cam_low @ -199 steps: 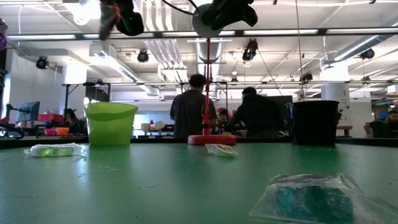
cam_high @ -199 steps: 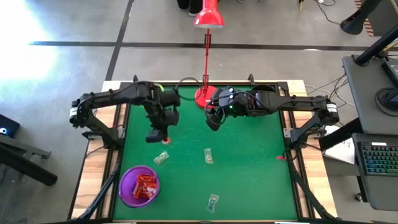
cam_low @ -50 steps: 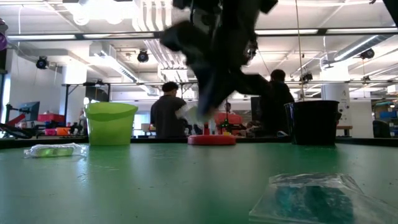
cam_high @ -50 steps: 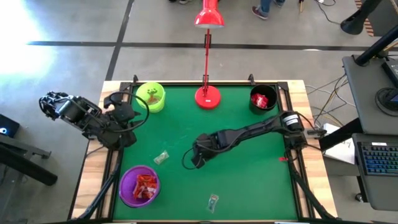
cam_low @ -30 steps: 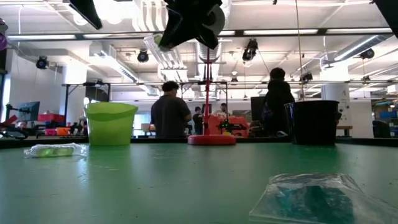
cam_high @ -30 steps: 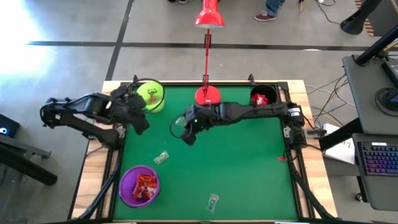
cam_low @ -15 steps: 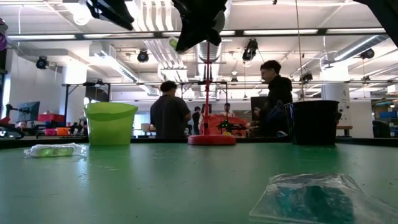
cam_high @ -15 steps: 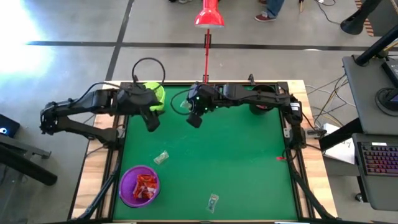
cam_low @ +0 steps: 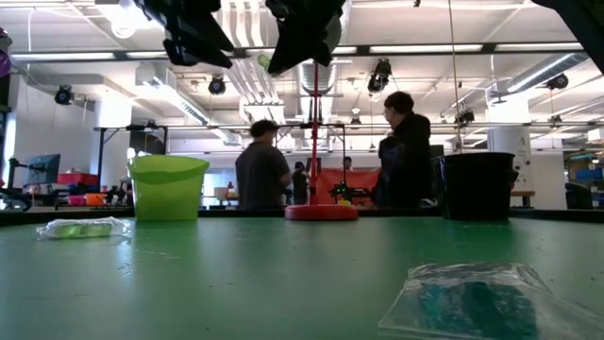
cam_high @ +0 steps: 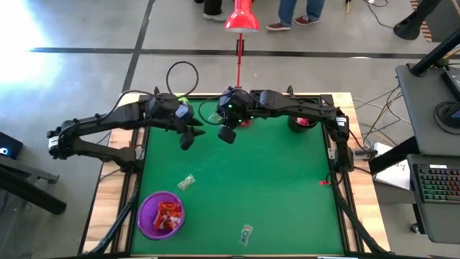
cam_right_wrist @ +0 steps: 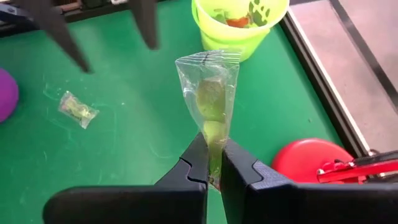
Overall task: Sort candy
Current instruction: Put the transparent candy into the green bucket
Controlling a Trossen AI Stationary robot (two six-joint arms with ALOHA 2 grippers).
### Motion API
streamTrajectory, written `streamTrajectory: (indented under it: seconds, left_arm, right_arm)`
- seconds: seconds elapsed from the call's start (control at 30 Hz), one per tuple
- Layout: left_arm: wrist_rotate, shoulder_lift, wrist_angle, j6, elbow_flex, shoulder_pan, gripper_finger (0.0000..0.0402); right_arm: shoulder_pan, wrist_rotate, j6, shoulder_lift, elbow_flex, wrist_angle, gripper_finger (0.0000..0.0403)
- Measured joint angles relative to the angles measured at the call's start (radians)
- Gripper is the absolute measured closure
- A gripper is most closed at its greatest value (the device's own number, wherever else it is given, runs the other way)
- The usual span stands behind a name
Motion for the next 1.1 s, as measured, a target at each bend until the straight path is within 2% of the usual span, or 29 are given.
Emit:
streamTrajectory:
  seconds: [0.1, 0.27, 0.67, 0.9, 1.1]
  left_arm:
    - [0.0, 0.024, 0.022, -0.001, -0.003, 0.017, 0.024]
    - [0.012, 0.06, 0.064, -0.009, 0.017, 0.023, 0.024]
    - [0.01, 0.167, 0.046, 0.015, 0.14, 0.023, 0.024]
    - [-0.081, 0.182, 0.0, 0.055, 0.161, 0.025, 0.0245]
    - [-0.11, 0.18, 0.025, 0.072, 0.155, 0.025, 0.0279]
  right_arm:
    - [0.0, -0.002, -0.011, 0.0, 0.01, 0.004, 0.0394]
    - [0.0, -0.069, -0.01, 0.0, 0.011, 0.046, 0.0394]
    - [0.008, -0.076, -0.01, -0.001, 0.011, 0.036, 0.0394]
    - [0.008, -0.075, -0.01, -0.009, 0.011, 0.03, 0.0394]
    - [0.007, -0.074, -0.01, -0.017, 0.011, 0.029, 0.0394]
